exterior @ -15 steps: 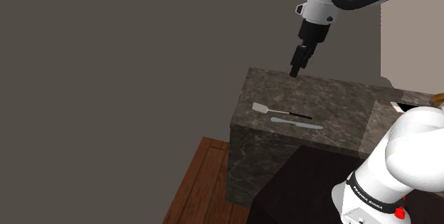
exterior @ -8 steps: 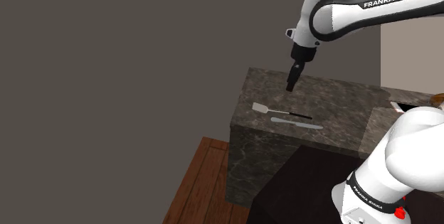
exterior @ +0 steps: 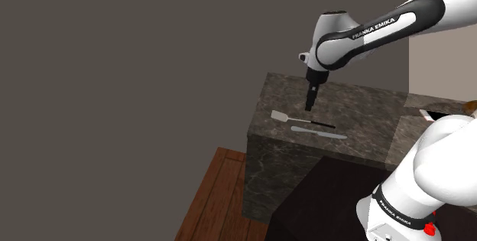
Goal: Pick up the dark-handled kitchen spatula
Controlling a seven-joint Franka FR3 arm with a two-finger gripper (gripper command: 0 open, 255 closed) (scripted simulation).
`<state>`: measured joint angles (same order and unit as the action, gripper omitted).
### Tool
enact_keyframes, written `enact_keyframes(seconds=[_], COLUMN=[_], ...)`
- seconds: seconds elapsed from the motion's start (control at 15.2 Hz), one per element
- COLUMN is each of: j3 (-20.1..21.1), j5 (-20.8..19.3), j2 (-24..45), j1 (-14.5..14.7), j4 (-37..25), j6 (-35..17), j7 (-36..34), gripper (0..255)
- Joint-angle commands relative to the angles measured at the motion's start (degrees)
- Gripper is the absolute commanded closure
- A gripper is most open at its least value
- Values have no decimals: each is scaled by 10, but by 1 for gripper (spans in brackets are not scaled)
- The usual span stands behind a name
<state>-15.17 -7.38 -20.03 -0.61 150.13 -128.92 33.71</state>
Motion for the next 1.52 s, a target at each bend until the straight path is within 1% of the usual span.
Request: enact_keyframes(seconds=[0.0,0.33,0.4,0.86,0.99,1.06,1.45], j3=[-16,-44,-44,-43,-42,-42,-42], j5=[-5,7,8,36,35,35,35], j2=[43,164,167,229,229,229,229], j1=[-1,1,0,2,2,2,2], j4=[-1,-26,-27,-19,-19,-18,-17], j6=[-39,-126,-129,-196,-196,-197,-197], j7=[34,116,119,137,136,135,135], gripper=[0,0,0,0,0,255,255])
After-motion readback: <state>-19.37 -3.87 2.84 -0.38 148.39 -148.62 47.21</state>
